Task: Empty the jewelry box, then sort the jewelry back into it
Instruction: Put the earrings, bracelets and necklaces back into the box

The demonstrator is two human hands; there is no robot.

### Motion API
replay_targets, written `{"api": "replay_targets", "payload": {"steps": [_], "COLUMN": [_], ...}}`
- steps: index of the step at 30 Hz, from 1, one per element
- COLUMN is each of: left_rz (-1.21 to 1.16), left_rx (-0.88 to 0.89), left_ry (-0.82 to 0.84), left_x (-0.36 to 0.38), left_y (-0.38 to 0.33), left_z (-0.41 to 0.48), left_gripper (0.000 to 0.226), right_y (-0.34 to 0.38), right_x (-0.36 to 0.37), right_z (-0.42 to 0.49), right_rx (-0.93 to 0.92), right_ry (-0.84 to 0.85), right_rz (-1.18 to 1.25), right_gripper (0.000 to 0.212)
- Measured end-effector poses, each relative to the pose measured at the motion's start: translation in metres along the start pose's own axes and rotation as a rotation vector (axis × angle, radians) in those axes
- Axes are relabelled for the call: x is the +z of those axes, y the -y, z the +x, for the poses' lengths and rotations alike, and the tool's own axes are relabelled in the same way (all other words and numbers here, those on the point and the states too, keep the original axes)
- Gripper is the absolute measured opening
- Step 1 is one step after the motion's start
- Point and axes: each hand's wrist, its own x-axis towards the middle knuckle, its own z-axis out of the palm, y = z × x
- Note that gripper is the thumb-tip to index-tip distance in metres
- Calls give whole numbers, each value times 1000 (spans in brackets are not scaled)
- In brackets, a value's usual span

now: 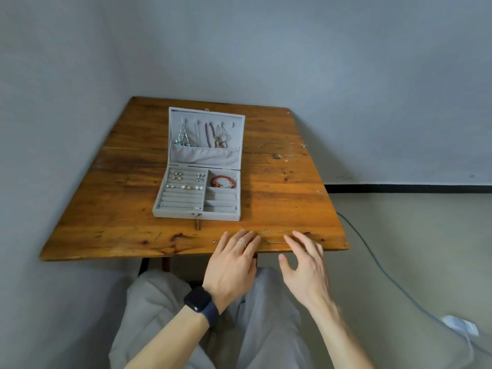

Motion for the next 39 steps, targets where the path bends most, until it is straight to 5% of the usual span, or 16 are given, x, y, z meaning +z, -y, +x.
{"api": "replay_targets", "payload": {"steps": [11,15,20,23,28,30,33,36,39], "left_rz": [184,217,238,48,-766,-837,-682,-400,-360], "left_rx": [56,110,220,174,-247,-281,-186,-37,-21], "left_ry": [-123,-154,-120,-80,32,18,102,181,153], "left_x": [16,12,8,2,-32,-38,-42,-39,-40], "left_y": [0,-1,2,-2,-14,-13,-6,2,4], "left_z": [6,23,31,31,52,66,85,109,144], "left_gripper": [56,28,21,11,10,10,5,18,21], "right_y": [-17,-20,-13,-7,-4,-6,-6,-1,10], "right_x": [-4,-14,-37,-51,-70,-74,-79,-89,-98], "right_z": [4,10,19,24,36,40,52,74,108], "right_rx": [-193,-219,-86,-38,23,27,51,81,92], "right_ry": [-173,-92,109,161,162,221,297,202,98], "right_rz": [-38,-7,134,224,254,198,85,92,115], "right_gripper": [12,9,3,4,6,4,9,13,11]}}
